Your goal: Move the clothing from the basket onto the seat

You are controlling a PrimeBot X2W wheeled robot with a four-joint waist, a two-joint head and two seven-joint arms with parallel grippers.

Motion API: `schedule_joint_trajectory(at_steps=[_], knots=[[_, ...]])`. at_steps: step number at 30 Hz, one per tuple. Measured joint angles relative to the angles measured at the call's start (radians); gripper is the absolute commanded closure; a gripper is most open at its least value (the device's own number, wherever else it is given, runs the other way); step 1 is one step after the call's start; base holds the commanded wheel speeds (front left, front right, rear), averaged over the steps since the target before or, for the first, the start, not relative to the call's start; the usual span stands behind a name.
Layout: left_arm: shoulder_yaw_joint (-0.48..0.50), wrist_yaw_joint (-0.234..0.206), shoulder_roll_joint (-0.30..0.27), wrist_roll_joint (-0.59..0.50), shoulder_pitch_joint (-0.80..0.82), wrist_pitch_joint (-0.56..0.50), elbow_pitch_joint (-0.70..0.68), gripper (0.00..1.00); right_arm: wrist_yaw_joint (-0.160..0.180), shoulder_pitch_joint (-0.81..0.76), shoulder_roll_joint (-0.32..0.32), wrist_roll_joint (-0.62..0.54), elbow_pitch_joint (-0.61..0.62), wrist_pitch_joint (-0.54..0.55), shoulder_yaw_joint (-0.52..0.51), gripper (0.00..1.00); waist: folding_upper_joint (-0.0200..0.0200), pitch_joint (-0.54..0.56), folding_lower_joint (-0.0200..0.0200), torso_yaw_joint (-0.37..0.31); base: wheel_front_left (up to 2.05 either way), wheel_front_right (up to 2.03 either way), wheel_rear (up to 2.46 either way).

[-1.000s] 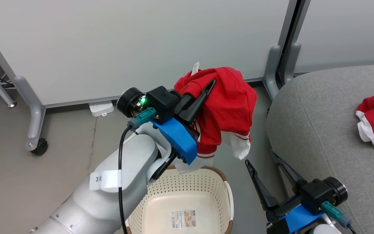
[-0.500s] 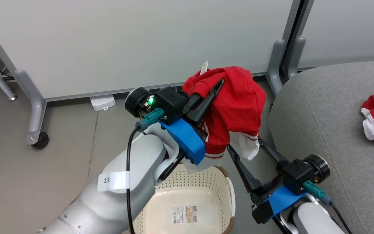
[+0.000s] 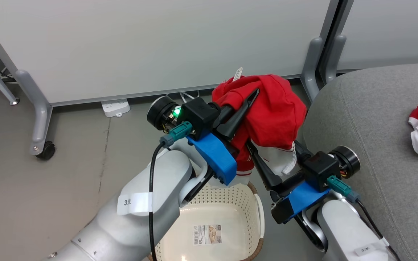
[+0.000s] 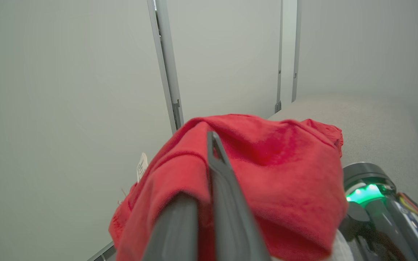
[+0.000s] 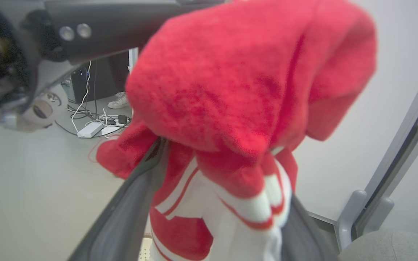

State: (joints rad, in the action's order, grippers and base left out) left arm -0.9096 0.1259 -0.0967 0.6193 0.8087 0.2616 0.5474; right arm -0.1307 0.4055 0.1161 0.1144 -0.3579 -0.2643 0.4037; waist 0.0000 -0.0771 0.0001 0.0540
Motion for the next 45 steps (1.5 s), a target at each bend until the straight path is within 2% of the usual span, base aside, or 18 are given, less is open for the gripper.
schedule_joint_trajectory(at_steps=[1,2,41,42,43,45], knots=[[0.000,0.000,0.000,-0.003,0.001,0.000,0.000,1.00,0.000,0.005,-0.004,-0.002,0.001,0.000,-0.005,0.56,0.0000,-0.002,0.0000,0.000,0.00,0.00,0.00],[0.000,0.000,0.000,-0.003,0.002,0.000,0.001,1.00,0.000,0.007,-0.008,-0.004,0.000,0.000,-0.010,1.00,0.0000,-0.003,0.0000,0.000,0.00,0.00,0.00],[-0.011,0.003,-0.002,0.006,0.009,0.000,0.009,1.00,0.000,0.019,-0.019,-0.013,0.003,0.000,-0.030,1.00,0.0000,-0.006,0.0000,-0.008,0.00,0.00,0.00],[-0.011,0.003,-0.002,0.005,0.009,0.000,0.013,0.57,0.000,0.018,-0.019,-0.013,0.003,0.000,-0.031,1.00,0.0000,-0.006,0.0000,-0.008,0.00,0.00,0.00],[-0.010,0.003,-0.002,0.006,0.008,0.000,0.022,0.00,0.000,0.018,-0.019,-0.012,0.004,0.000,-0.032,1.00,0.0000,-0.006,0.0000,-0.009,0.00,0.00,0.00],[-0.011,0.003,-0.002,0.006,0.008,0.000,0.030,0.00,0.000,0.018,-0.019,-0.012,0.005,0.000,-0.034,1.00,0.0000,-0.007,0.0000,-0.009,0.00,0.00,0.00]])
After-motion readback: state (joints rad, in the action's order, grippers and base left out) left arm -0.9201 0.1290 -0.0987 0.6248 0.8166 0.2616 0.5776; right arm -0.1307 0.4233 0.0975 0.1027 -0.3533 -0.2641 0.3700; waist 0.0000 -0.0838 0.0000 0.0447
